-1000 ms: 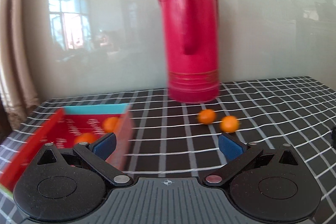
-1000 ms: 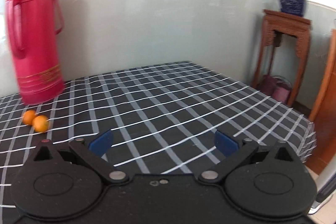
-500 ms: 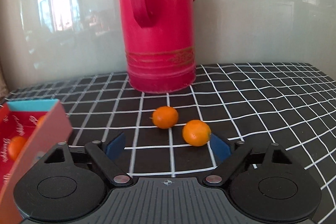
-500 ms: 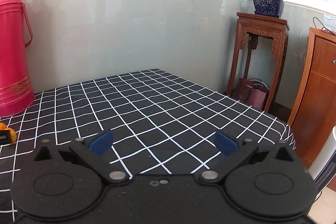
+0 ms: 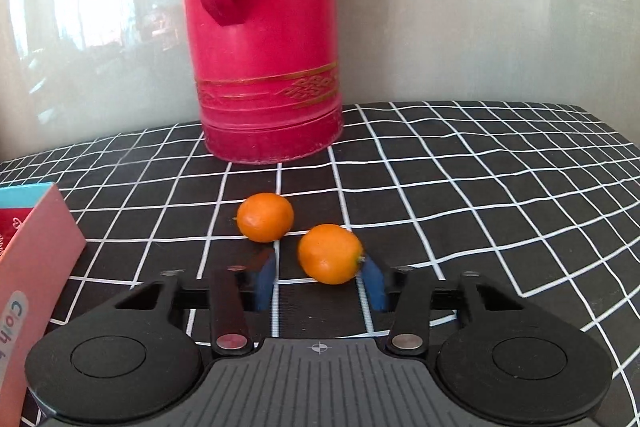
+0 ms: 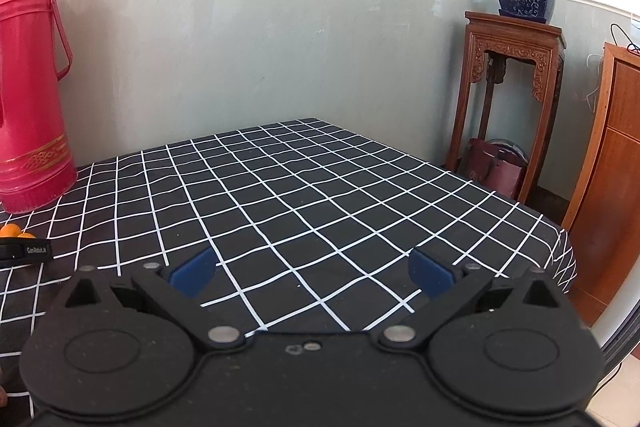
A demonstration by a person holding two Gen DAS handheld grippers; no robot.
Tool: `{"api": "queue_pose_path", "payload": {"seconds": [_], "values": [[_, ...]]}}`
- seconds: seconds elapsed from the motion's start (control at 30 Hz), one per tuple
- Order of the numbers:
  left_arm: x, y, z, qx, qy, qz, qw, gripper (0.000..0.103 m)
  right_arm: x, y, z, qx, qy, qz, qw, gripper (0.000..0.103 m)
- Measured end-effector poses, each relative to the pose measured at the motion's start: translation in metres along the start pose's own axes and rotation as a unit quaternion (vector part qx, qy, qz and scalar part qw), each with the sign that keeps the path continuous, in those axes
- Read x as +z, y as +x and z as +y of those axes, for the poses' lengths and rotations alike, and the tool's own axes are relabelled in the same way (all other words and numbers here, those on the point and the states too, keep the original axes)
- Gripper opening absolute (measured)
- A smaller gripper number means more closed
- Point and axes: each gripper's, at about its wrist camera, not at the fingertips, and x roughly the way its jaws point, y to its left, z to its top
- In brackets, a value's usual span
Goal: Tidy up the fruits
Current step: 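Reach the left tool to a tangerine beside the thermos and close, then carry the tangerine with the left tool into the box and open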
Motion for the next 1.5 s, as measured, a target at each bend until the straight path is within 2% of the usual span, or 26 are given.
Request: {"api": "queue_pose_path", "payload": {"seconds": [0.03, 0.43, 0.73, 0.93, 1.13, 1.3, 1.5], "values": [[0.000, -0.002, -0.002, -0.002, 0.003, 0.000, 1.0000, 0.034, 0.000, 0.000, 0.001, 0.001, 0.000, 0.000, 1.000, 0.097], [-0.004, -0.019, 0.015, -0.009, 0.001, -0.011, 0.9999, 0.034, 0.000, -0.005, 0.010, 0.017, -0.009, -0.002, 1.000, 0.097], [-0.011, -0.066, 0.050, 0.002, -0.006, -0.038, 0.9992, 0.034, -0.002, -0.014, 0.025, 0.044, -0.024, -0.007, 0.999, 0.097], [-0.022, -0.106, 0.086, 0.038, -0.007, -0.066, 0.9971, 0.034, -0.006, -0.023, 0.046, 0.068, -0.047, -0.009, 0.997, 0.097], [-0.032, -0.134, 0.138, 0.098, -0.019, -0.080, 0.9917, 0.034, -0.010, -0.036, 0.071, 0.100, -0.064, -0.013, 0.993, 0.097], [-0.044, -0.136, 0.185, 0.150, -0.048, -0.060, 0.9856, 0.034, -0.014, -0.050, 0.096, 0.129, -0.087, -0.022, 0.988, 0.097], [-0.062, -0.129, 0.223, 0.180, -0.086, -0.020, 0.9796, 0.034, -0.021, -0.066, 0.124, 0.166, -0.112, -0.027, 0.979, 0.097]]}}
